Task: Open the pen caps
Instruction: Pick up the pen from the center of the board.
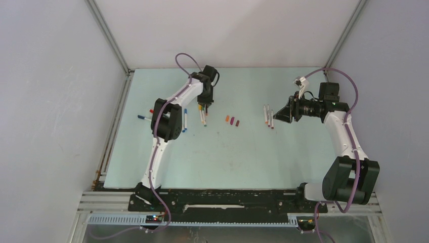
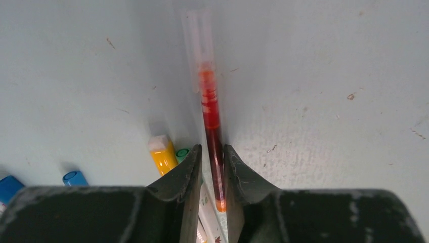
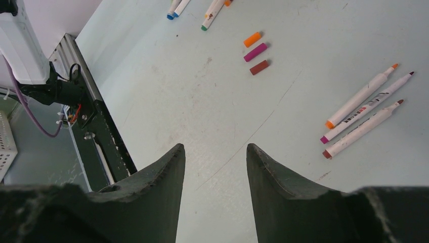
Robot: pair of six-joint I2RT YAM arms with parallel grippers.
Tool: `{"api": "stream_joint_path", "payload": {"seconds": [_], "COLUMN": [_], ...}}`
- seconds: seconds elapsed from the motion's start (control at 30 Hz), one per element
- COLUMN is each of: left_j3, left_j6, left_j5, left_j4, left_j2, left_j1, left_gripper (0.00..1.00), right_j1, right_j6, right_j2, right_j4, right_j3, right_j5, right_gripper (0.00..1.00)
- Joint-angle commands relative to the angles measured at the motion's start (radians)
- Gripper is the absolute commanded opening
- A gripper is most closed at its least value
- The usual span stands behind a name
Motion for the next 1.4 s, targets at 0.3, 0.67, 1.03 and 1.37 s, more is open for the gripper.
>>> {"api": "stream_joint_path", "payload": {"seconds": [0.3, 0.67, 1.03, 1.37], "left_j3": [0.032, -0.276, -0.809, -0.937], "left_j6": [0.066, 0.046, -0.079, -0.122], "left_j5": [0.002, 0.047, 0.076, 0.033], "left_j4": [-0.107, -0.004, 0.241, 0.325], "left_j2": [0.006, -0.189, -0.499, -0.566], "left_j1": [-0.028, -0.082, -0.193, -0.249], "left_gripper": [0.13, 0.10, 0.10, 0.19], "right_j1": [-0.007, -0.011, -0.014, -0.012], "right_j6": [0.014, 0.014, 0.014, 0.012], "right_j2": [-0.007, -0.008, -0.008, -0.005], "right_j4": [0.026, 0.025, 0.023, 0.020], "right_j3": [0.003, 0.002, 0.003, 0.001], "right_j5": [-0.007, -0.010, -0.017, -0.021], "right_gripper": [0.51, 0.51, 0.51, 0.51]}}
